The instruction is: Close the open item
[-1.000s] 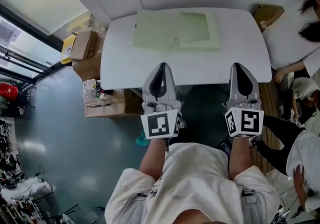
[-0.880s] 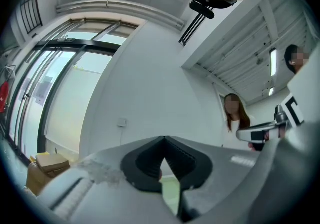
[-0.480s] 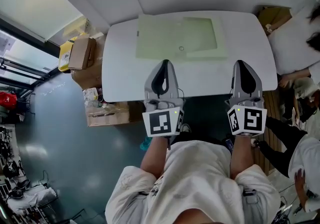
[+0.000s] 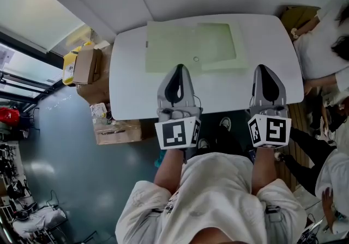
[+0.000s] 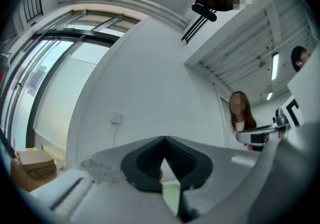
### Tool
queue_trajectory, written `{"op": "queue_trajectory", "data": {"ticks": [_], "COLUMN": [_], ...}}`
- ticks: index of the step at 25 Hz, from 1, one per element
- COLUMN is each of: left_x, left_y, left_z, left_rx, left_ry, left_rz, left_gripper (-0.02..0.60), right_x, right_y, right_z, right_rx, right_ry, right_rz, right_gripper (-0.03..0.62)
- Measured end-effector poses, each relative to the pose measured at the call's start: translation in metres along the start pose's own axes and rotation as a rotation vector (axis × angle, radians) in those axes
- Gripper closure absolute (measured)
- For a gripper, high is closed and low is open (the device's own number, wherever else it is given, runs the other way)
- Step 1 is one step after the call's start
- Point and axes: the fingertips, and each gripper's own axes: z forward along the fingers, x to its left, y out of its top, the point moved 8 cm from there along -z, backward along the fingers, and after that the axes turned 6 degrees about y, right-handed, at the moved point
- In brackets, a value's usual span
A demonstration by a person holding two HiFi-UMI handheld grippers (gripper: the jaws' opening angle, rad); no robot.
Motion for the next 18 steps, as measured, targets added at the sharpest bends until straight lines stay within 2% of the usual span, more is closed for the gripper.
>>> {"op": "queue_trajectory", "data": {"ticks": [6, 18], "left_x": [-0.019, -0.051], "left_y": [-0.003, -0.007], "left_z": [0.034, 0.101], "left_rx": [-0.001, -0.004], "left_ry": [0.004, 0.058], "left_rz": [0.023, 0.059], "left_gripper": [0.580, 0.580], "right_x": [-0.032, -0.100], "right_y": [-0.001, -0.006], "right_z": [0.023, 0.075], "right_rx": [-0.012, -0.031], "right_ry": [0.013, 0.063], "right_rz": [-0.002, 0.021], "right_gripper": [0.592, 0.592]}}
